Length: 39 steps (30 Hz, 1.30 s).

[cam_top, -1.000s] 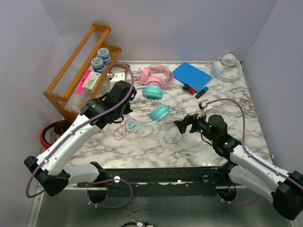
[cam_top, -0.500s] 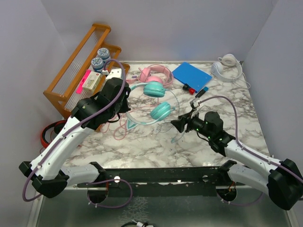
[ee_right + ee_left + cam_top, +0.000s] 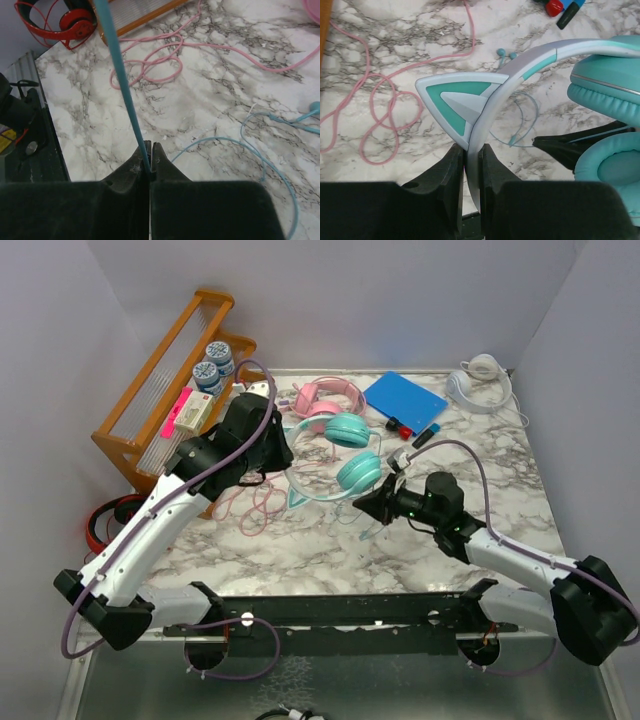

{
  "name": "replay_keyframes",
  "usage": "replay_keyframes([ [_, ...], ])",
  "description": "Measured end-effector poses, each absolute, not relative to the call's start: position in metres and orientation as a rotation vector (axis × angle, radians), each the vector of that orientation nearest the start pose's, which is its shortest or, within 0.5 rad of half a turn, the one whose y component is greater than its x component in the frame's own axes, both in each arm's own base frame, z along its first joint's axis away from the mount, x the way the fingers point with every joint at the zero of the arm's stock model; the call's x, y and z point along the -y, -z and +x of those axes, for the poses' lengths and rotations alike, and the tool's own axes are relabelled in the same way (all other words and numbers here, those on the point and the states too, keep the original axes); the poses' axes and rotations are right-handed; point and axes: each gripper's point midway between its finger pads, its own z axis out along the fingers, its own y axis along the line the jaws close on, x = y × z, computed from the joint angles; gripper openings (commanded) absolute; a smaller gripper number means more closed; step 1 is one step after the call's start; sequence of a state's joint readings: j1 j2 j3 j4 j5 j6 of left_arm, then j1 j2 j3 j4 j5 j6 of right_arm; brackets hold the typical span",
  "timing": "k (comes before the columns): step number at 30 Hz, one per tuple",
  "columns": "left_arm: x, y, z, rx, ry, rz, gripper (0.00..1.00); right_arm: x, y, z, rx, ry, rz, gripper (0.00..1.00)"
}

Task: Wrap the headphones
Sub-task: Wrap the headphones cable around the headphones.

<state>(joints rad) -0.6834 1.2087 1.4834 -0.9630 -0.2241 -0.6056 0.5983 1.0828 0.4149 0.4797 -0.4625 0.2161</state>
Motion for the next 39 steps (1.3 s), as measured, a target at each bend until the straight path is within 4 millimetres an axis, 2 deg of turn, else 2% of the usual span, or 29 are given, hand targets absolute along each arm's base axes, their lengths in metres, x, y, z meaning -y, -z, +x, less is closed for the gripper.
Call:
replay_keyframes([
  [4,0.209,-0.290,0.267,-2.309,0.598,-0.053,0.17,-0.274,-0.154,0.225,-1.730,-1.075,-0.712,0.05],
  [9,0.227,-0.280,0.280,-2.340,0.804,-0.112,0.15,-0.282,-0.166,0.216,-1.673,-1.149,-0.711,0.08],
  [12,0.239,-0.278,0.287,-2.332,0.948,-0.154,0.15,-0.283,-0.167,0.211,-1.658,-1.178,-0.710,0.10],
  [20,0.261,-0.279,0.293,-2.303,1.156,-0.216,0.15,-0.287,-0.178,0.193,-1.582,-1.284,-0.734,0.18],
  [24,0.262,-0.281,0.298,-2.285,1.201,-0.274,0.15,-0.290,-0.189,0.184,-1.533,-1.341,-0.760,0.23],
  [32,0.254,-0.274,0.308,-2.276,1.217,-0.397,0.15,-0.300,-0.202,0.169,-1.493,-1.411,-0.824,0.23],
  [36,0.251,-0.267,0.312,-2.271,1.230,-0.458,0.15,-0.302,-0.201,0.166,-1.504,-1.425,-0.825,0.14],
  [39,0.250,-0.261,0.315,-2.261,1.271,-0.503,0.15,-0.305,-0.189,0.172,-1.559,-1.420,-0.798,0.08],
])
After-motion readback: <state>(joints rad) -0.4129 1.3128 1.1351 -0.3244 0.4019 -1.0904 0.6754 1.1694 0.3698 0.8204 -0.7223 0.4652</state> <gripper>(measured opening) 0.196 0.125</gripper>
